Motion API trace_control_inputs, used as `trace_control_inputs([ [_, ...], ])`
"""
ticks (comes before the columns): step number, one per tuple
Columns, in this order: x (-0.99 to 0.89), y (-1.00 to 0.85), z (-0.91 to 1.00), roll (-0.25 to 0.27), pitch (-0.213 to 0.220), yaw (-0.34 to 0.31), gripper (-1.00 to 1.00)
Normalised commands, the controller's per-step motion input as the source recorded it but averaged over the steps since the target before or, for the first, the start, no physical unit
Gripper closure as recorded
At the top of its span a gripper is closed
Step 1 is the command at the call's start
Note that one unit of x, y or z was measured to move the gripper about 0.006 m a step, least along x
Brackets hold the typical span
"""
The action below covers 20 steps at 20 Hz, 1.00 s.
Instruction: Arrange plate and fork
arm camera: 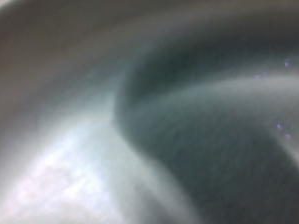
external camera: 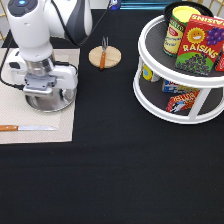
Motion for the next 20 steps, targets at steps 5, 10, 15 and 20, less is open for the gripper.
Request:
trace_control_inputs([
  [5, 0.02, -1.0, -0.01, 0.072, 0.075, 0.0, -1.0],
  [10, 0.04, -1.0, 0.0, 0.067, 0.088, 0.0, -1.0],
  [15, 0.04, -0.6, 0.02, 0.019, 0.088, 0.0, -1.0],
  [20, -0.12, 0.46, 0.49, -0.148, 0.013, 0.042, -1.0],
])
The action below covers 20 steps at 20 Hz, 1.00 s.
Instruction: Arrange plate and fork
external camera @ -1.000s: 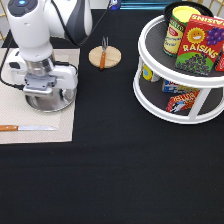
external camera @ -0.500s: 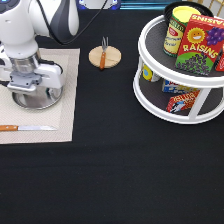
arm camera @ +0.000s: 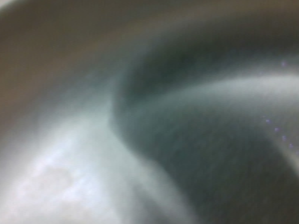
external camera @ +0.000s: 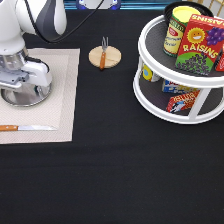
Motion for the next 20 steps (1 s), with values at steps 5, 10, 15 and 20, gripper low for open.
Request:
trace_control_inputs([
  [5, -0.45, 0.63, 0.71, -0.173, -0.078, 0.092, -1.0],
  [10, -0.5, 0.62, 0.62, -0.137, -0.096, 0.109, -1.0],
  [15, -0.63, 0.62, 0.33, -0.058, -0.113, 0.108, -1.0],
  [20, -0.71, 0.7, 0.14, 0.0, -0.122, 0.082, -1.0],
])
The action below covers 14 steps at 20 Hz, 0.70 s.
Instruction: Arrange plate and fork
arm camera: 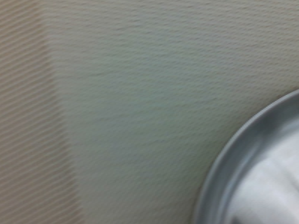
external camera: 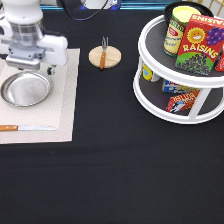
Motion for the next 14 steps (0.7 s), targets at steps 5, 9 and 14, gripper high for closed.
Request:
trace_control_inputs([
  [5, -0.7, 0.73, 0.06, 0.0, -0.121, 0.075, -1.0],
  [9, -0.69, 0.75, 0.02, -0.003, -0.126, 0.063, -1.0],
  [14, -0.66, 0.71, 0.0, -0.04, -0.113, 0.07, -1.0],
])
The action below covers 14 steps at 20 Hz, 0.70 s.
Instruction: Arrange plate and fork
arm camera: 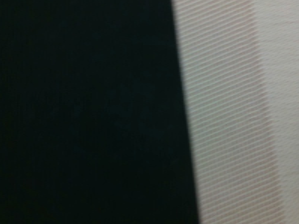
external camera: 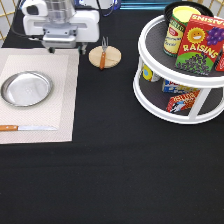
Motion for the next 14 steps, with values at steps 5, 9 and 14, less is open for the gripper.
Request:
trace_control_inputs([
  [5, -0.63, 0.72, -0.08, -0.075, -0.065, 0.067, -1.0],
  [9, -0.76, 0.76, -0.35, -0.088, -0.064, 0.014, -1.0],
  [14, -0.83, 0.69, -0.51, -0.103, -0.067, 0.0, -1.0],
])
